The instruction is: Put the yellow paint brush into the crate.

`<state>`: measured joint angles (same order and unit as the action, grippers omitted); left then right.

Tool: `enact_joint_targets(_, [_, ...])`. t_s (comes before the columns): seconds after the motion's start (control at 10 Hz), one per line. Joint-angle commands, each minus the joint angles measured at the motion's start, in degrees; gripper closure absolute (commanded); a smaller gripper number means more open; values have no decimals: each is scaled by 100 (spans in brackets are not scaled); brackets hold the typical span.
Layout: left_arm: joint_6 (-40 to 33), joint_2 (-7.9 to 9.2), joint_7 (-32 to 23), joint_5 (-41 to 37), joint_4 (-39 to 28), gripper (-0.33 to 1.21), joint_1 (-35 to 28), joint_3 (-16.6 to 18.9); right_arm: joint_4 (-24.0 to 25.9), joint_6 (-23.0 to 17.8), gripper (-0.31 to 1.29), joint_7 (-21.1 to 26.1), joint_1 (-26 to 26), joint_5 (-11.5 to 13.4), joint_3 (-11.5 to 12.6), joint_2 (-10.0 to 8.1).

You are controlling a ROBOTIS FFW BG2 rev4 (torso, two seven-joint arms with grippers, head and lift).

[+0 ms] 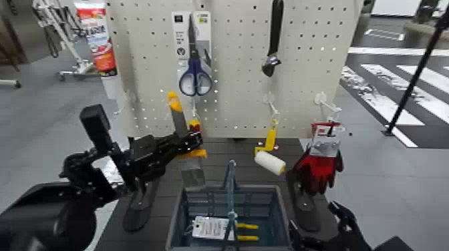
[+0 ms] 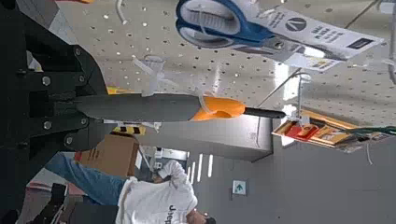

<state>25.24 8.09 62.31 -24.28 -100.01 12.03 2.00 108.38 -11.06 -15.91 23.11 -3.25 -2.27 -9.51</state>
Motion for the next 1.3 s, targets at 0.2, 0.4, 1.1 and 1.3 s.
enact_joint_targets(0.2, [-36, -71, 44, 91, 421, 117, -35, -147, -1, -1, 15, 0, 1, 0, -1, -7])
enact_joint_targets(0.4, [-107, -80, 97, 117, 799, 117, -43, -227, -1, -10, 15, 0, 1, -9, -1, -16])
enact_joint_targets(1.1, [-124, -106, 150, 644, 1625, -25, -17, -314, -27, -19, 15, 0, -34, -44, -19, -25])
enact_joint_targets(1.3, [-168, -106, 150, 644, 1634, -17, 1, -288, -36, -19, 15, 0, -43, -44, -27, -25])
